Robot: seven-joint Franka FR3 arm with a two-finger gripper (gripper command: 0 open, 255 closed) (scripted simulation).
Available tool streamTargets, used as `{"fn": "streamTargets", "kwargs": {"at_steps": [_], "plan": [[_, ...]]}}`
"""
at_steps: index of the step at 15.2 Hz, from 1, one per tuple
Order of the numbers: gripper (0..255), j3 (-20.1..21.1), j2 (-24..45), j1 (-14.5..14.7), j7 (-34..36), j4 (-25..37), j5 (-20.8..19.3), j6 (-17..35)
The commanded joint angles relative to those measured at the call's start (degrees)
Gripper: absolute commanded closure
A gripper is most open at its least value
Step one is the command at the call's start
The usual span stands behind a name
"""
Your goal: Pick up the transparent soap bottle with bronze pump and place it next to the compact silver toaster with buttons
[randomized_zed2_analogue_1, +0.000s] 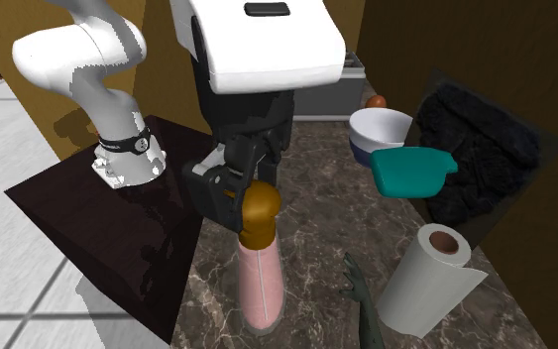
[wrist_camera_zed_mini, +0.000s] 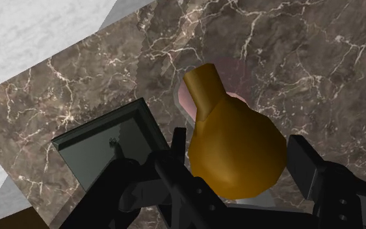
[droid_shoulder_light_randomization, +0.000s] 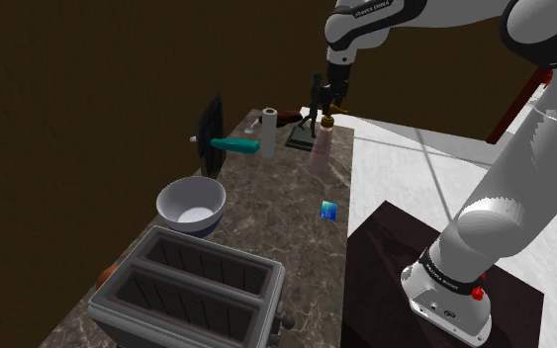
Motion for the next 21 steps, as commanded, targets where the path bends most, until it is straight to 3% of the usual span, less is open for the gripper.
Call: {"fn": "streamTargets", "kwargs": {"at_steps": [1,4,21], "plan": [[255,0.00,0.01,0.00,0.00,-0.01,0.00,0.00],[255,0.00,0.01,0.00,0.00,-0.02,0.00,0.00],[255,0.03,-1.49,0.06,0.12,11.34,-0.32,-12.82]]}}
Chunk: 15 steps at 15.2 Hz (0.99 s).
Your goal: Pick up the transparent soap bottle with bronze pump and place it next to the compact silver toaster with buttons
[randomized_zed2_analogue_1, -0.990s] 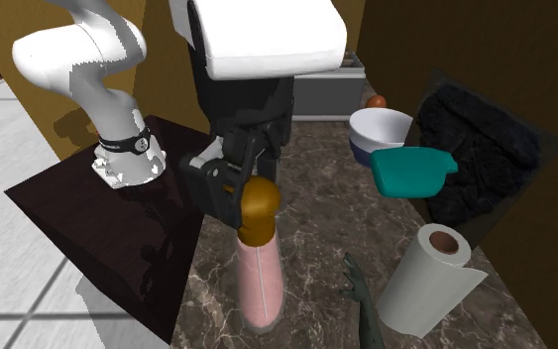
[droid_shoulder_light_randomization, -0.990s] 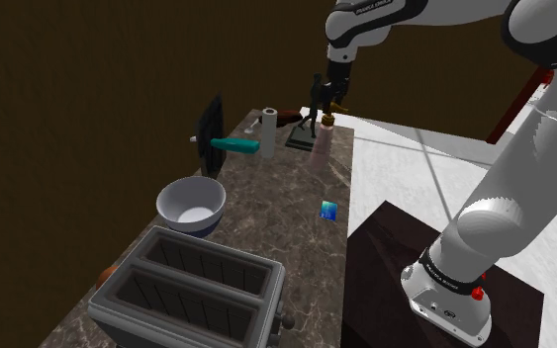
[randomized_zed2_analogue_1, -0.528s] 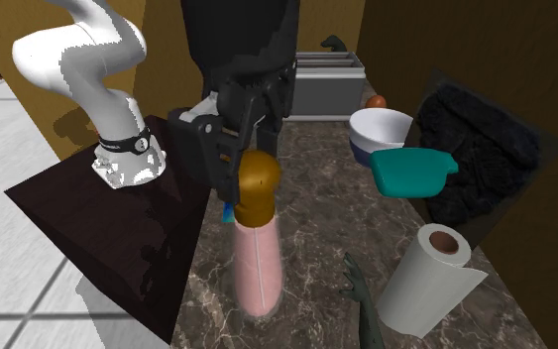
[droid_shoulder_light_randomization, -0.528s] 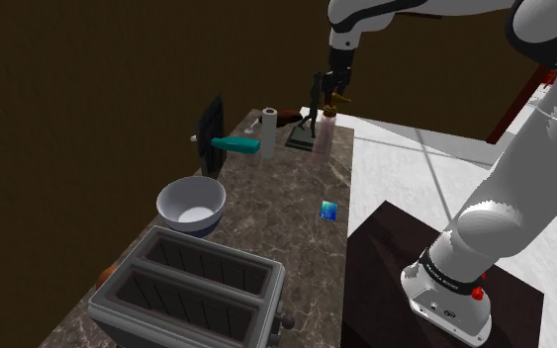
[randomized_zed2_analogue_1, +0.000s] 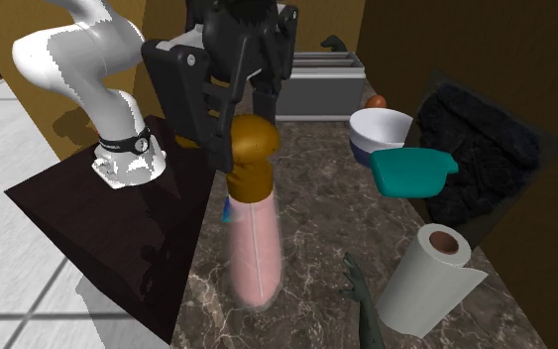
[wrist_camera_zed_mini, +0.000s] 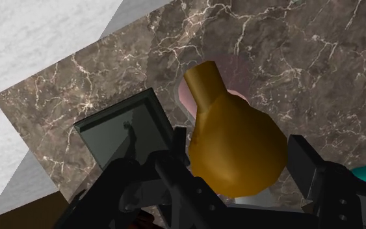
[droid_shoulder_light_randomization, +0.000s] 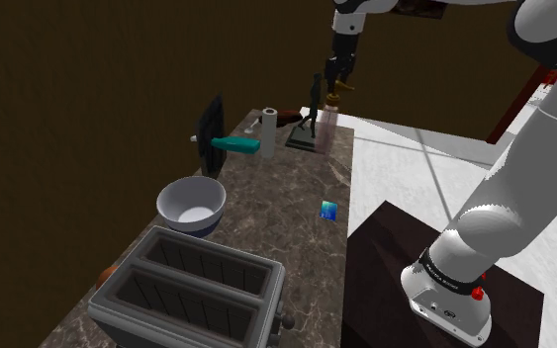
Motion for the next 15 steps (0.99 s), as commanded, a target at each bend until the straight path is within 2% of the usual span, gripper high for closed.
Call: {"fn": "streamTargets", "kwargs": {"at_steps": [1,15], "plan": [[255,0.06,-0.09,0.06,0.11,1.58,-0.01,-1.65],[255,-0.09,1.85,-0.13,-0.29,14.84,0.40,-13.02]]}}
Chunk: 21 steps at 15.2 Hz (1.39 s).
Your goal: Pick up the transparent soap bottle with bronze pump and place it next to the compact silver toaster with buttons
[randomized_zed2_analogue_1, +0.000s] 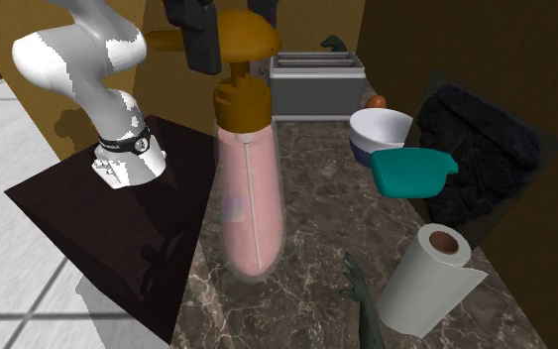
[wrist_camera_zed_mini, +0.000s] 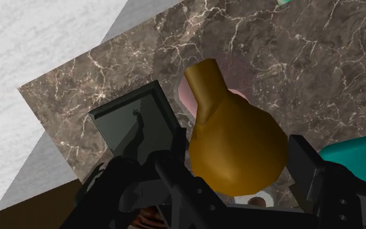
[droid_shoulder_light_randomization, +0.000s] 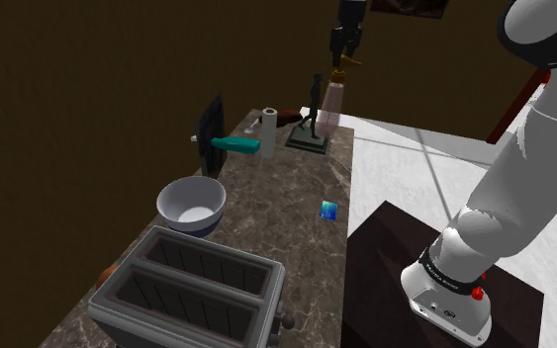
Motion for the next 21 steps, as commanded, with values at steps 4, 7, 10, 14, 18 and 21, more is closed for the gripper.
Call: {"fn": "streamTargets", "kwargs": {"at_steps": [4,7,10,14,18,21], "plan": [[255,-0.11,1.20,-0.16,-0.23,5.45,0.26,-4.27],[255,-0.20,2.32,-0.32,-0.41,9.31,0.51,-7.03],[255,-0.31,3.69,-0.54,-0.63,13.55,0.82,-9.94],[255,-0.50,6.01,-0.97,-0.97,20.02,1.38,-14.14],[255,-0.73,9.16,-1.67,-1.38,27.91,2.19,-18.94],[255,-0.85,11.31,-2.23,-1.61,32.88,2.77,-21.81]]}}
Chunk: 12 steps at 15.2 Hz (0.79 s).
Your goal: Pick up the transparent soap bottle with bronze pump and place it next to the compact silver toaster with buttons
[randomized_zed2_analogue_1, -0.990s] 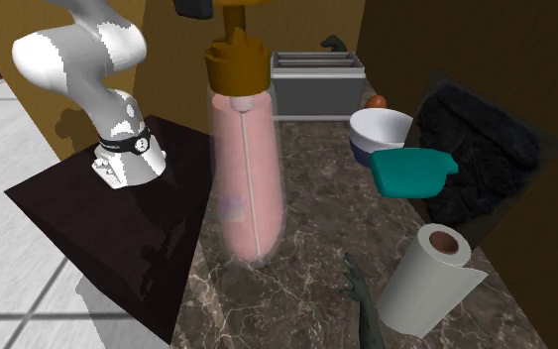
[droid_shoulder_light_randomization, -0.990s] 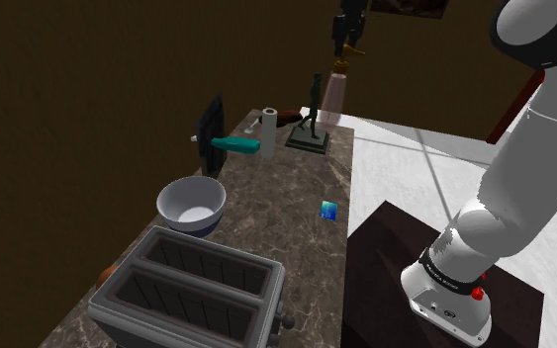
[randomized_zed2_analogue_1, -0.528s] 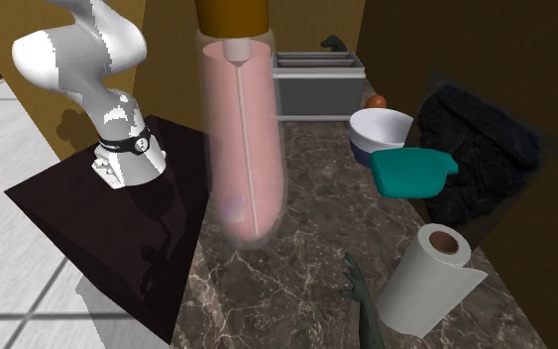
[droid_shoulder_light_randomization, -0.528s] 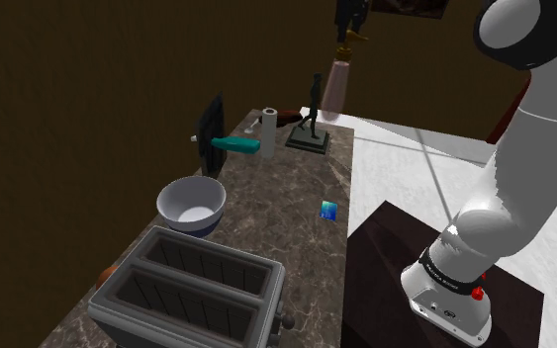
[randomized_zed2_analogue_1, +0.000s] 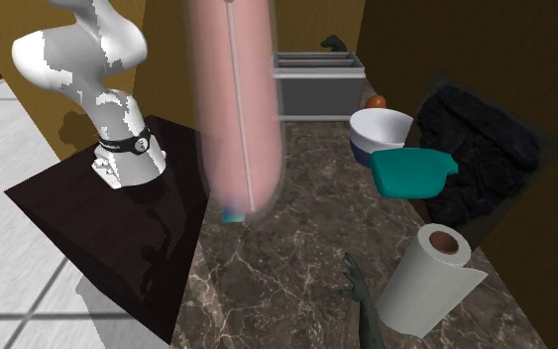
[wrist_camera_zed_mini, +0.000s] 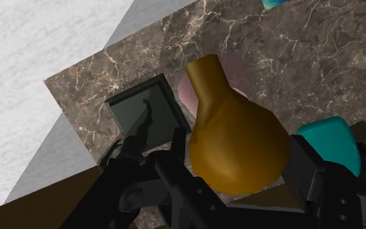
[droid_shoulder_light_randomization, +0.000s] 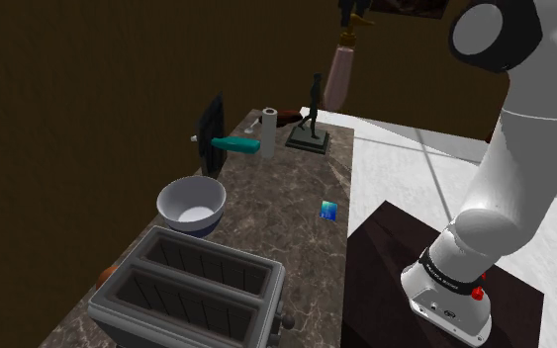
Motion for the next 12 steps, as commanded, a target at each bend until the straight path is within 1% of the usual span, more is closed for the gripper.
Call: {"fn": "streamTargets", "kwargs": {"at_steps": [1,3,6,12], "plan": [[255,0.43,-2.57,1.24,1.25,-3.22,-0.67,0.70],[255,1.40,-7.72,3.50,3.84,-10.23,-1.89,2.67],[255,3.37,-14.08,6.00,7.86,-18.30,-3.09,4.47],[255,7.90,-23.93,9.69,16.01,-29.66,-3.67,6.01]]}}
